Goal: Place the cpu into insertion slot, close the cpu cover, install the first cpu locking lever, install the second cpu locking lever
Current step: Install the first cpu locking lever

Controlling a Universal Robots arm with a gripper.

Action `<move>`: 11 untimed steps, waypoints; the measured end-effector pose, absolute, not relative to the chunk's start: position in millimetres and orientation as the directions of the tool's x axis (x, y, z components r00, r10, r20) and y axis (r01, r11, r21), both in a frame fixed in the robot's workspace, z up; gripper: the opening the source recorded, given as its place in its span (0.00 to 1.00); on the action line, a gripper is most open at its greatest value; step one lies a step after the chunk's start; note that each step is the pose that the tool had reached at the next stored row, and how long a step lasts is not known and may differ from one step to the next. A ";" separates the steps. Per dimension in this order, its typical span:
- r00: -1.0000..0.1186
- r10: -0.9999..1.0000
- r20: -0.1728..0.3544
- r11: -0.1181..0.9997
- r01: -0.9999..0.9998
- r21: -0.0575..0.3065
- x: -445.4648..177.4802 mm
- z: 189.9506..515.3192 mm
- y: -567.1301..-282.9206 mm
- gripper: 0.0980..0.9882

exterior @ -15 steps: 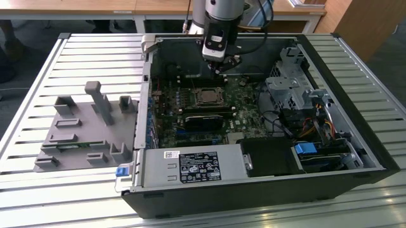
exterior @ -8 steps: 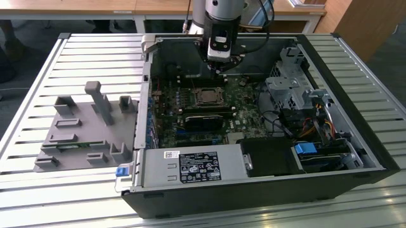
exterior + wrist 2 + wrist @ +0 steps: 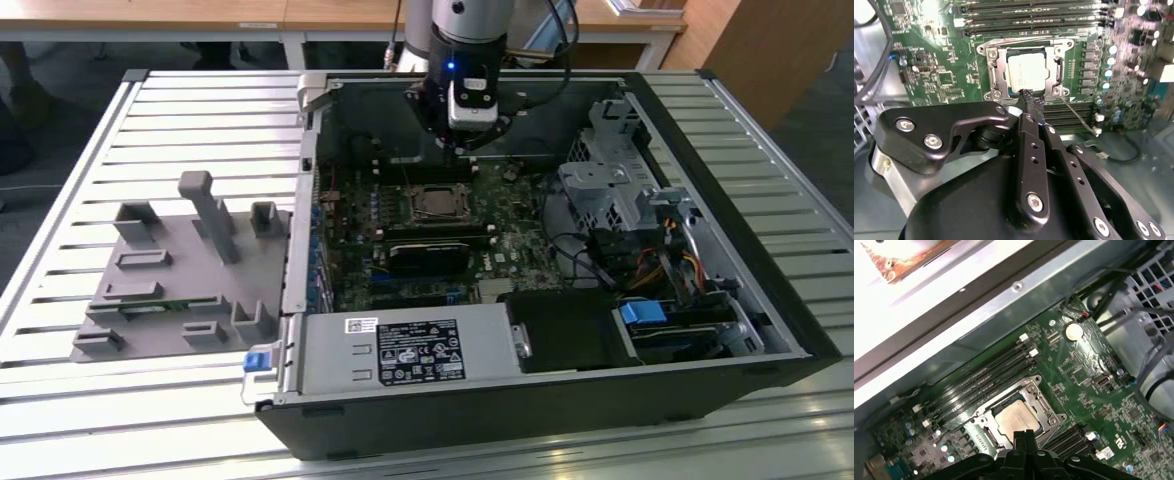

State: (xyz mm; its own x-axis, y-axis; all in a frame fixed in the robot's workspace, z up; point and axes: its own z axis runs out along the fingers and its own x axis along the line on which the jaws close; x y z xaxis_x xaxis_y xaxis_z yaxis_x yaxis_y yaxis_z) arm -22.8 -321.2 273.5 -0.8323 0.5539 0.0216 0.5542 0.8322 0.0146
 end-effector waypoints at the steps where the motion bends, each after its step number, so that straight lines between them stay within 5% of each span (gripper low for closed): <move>1: -0.842 0.539 0.022 0.842 0.539 0.015 -22.8 273.5 -321.2 0.01; 11: -0.918 0.395 0.022 0.918 0.396 0.015 -22.8 273.3 -321.2 0.01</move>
State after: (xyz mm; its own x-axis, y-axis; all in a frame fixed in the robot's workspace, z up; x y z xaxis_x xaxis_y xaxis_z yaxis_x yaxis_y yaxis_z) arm -22.8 -321.2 273.3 -0.9183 0.3952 0.0216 0.3955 0.9183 0.0147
